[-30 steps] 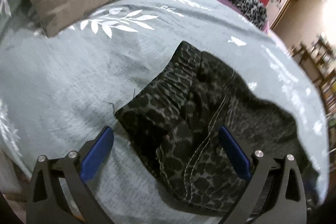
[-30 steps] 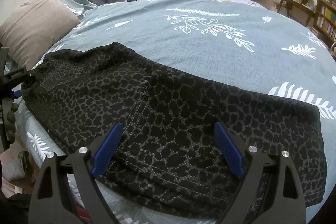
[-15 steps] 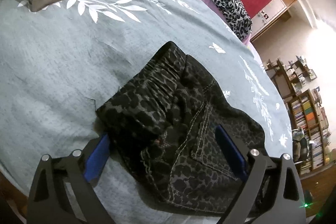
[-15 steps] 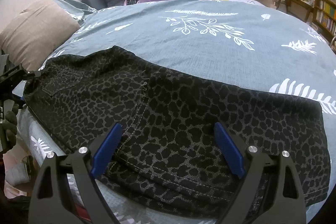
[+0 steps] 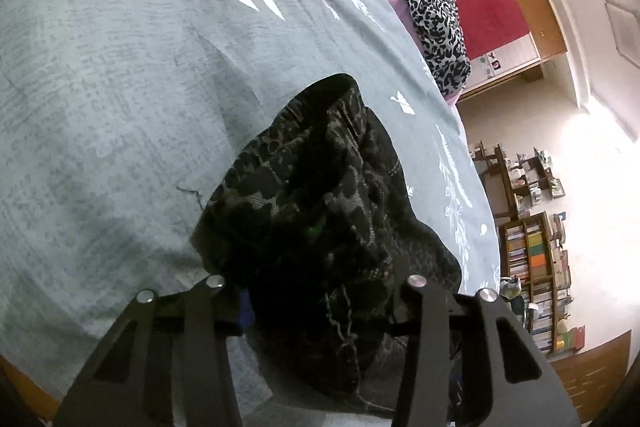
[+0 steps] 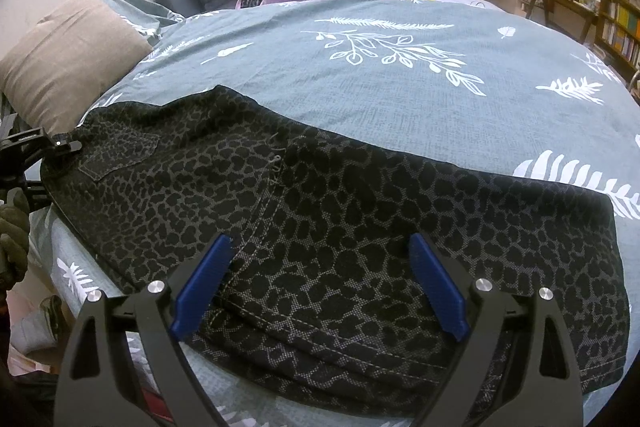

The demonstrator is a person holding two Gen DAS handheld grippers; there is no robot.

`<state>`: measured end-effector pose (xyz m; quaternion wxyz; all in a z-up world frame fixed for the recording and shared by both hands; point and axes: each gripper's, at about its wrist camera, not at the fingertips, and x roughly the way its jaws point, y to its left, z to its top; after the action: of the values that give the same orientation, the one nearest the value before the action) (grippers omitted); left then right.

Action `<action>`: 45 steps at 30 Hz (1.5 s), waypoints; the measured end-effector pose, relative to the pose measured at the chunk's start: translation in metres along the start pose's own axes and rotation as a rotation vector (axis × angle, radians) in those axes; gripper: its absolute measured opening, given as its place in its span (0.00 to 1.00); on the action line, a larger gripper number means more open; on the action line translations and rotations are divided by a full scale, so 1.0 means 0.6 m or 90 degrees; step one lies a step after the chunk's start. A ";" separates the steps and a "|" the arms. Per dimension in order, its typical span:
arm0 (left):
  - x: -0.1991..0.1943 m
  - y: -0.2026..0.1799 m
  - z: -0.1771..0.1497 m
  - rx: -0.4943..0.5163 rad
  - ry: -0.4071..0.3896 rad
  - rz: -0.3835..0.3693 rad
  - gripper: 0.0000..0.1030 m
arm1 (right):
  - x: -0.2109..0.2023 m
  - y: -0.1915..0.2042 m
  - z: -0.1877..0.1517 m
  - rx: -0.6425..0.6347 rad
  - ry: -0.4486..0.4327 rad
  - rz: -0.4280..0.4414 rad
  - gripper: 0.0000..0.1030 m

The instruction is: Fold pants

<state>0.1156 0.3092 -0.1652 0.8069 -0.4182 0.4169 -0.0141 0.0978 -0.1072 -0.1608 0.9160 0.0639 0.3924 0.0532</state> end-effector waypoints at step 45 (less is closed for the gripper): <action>0.073 -0.599 -0.389 0.583 0.190 -0.210 0.24 | -0.133 -0.244 -0.032 0.327 -0.102 0.046 0.90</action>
<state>0.1019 -0.0954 -0.0180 0.8263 -0.0755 0.4069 -0.3820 0.0359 -0.2618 -0.1405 0.8954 0.3120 0.3169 -0.0206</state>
